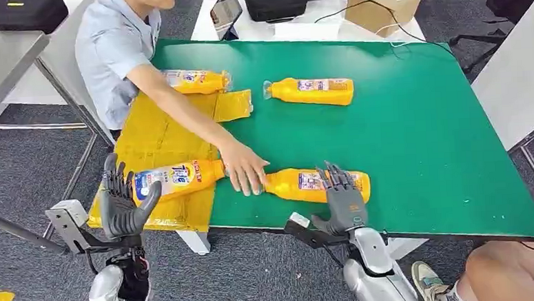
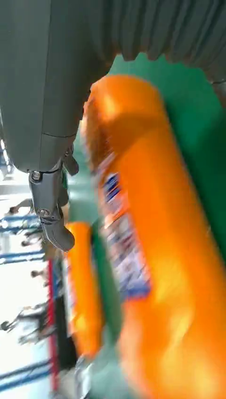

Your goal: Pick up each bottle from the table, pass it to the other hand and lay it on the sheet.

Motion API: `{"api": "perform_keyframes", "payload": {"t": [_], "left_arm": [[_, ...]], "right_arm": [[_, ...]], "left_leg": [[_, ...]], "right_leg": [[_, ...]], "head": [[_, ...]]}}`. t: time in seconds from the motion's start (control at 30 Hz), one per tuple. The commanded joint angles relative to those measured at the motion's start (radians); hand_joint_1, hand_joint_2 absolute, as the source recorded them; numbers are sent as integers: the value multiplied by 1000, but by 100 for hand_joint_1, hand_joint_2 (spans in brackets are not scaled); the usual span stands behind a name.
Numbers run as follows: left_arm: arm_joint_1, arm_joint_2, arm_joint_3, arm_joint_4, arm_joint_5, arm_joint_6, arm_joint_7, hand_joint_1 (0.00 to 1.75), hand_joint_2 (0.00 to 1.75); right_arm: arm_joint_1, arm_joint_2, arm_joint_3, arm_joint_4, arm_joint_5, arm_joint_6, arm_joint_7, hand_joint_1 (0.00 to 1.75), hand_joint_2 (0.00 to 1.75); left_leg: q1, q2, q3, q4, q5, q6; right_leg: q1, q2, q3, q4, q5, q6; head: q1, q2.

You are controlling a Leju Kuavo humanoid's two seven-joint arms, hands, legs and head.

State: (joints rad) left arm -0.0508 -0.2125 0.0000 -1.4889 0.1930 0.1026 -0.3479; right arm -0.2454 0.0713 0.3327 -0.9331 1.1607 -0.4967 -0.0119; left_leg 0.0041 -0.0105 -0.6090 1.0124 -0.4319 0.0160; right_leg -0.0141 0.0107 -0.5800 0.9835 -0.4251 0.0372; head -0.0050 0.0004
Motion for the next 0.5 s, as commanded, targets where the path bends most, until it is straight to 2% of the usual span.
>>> {"api": "perform_keyframes", "payload": {"t": [0.03, 0.23, 0.5], "left_arm": [[29, 13, 5, -30, -5, -9, 15, 0, 175], [27, 13, 7, -30, -11, -11, 14, 0, 175], [3, 22, -14, -11, -9, -21, 7, 0, 175]], "right_arm": [[-37, -36, -59, 96, 76, 40, 107, 0, 175], [-73, -57, -91, 142, 99, 22, 118, 0, 175], [-209, -48, -103, 321, 110, -24, 72, 0, 175]], "left_leg": [[0, 2, 4, -1, -1, -1], [0, 0, 4, -1, 0, -1], [-1, 1, 3, 0, 1, 0]], "right_leg": [[1, 0, 4, -1, -1, -1], [1, -2, 5, -2, -1, -1], [-1, 0, 3, -1, 1, 0]], "head": [[0, 0], [0, 0], [0, 0]]}}
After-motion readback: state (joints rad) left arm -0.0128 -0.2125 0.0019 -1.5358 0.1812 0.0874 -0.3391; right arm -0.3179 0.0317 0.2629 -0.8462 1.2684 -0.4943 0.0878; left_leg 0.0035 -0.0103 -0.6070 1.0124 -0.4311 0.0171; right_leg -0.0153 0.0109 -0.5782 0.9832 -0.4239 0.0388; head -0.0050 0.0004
